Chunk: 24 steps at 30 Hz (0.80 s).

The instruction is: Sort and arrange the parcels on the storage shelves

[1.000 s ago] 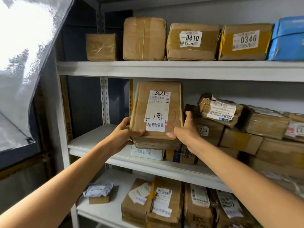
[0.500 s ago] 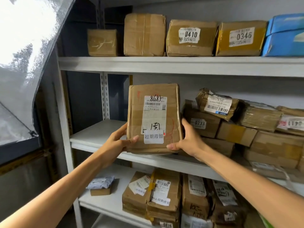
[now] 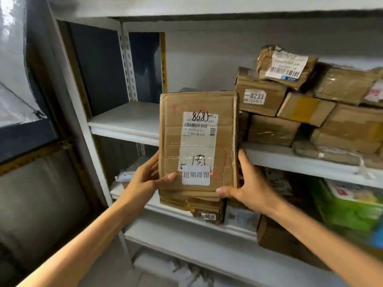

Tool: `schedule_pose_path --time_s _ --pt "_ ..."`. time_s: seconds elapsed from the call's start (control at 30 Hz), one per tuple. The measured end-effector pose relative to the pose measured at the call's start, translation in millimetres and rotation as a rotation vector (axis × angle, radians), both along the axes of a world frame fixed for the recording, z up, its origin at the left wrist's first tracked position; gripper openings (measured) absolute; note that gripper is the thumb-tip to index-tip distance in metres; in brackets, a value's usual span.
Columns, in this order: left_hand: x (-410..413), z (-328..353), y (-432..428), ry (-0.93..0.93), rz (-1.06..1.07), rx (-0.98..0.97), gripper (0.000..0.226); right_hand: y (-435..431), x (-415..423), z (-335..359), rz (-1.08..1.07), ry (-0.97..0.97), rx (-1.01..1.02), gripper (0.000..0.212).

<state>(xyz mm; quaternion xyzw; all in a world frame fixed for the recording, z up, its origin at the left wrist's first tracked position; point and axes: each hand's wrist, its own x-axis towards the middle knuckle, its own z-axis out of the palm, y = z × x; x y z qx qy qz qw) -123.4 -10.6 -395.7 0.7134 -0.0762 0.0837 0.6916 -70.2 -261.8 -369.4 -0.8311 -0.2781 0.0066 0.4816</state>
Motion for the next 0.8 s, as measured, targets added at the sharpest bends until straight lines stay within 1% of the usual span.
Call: schedule_pose_path --time_s 0.07,0.1,0.2,0.27,0.4,0.5,0.57,0.63,0.73,0.8 --pt "-10 -19 -5 0.044 -0.027 0.009 0.078 -10 -10 -24 -0.005 0.033 -0.007 0.099" --pt "-14 -28 -8 0.064 -0.044 0.015 0.08 -16 -15 -35 -0.01 0.051 -0.006 0.096" --pt "-18 -54 -19 0.108 -0.097 0.031 0.067 -31 -26 -63 -0.028 0.128 0.0 0.09" --pt "-18 -69 -30 0.145 -0.12 0.019 0.069 -42 -31 -79 -0.058 0.198 0.037 0.09" --pt "-18 -91 -54 0.206 -0.184 0.004 0.075 -66 -42 -101 -0.131 0.275 0.059 0.101" --pt "-16 -103 -73 0.247 -0.237 -0.011 0.068 -87 -54 -115 -0.181 0.313 0.059 0.116" --pt "-14 -111 -85 0.281 -0.274 -0.008 0.068 -100 -64 -124 -0.23 0.338 0.056 0.12" --pt "-11 -119 -98 0.299 -0.324 0.028 0.07 -112 -76 -134 -0.301 0.343 0.068 0.117" --pt "-6 -128 -120 0.335 -0.405 0.063 0.071 -133 -98 -148 -0.422 0.349 0.089 0.106" --pt "-4 -131 -139 0.349 -0.47 0.083 0.071 -147 -115 -155 -0.498 0.342 0.101 0.104"
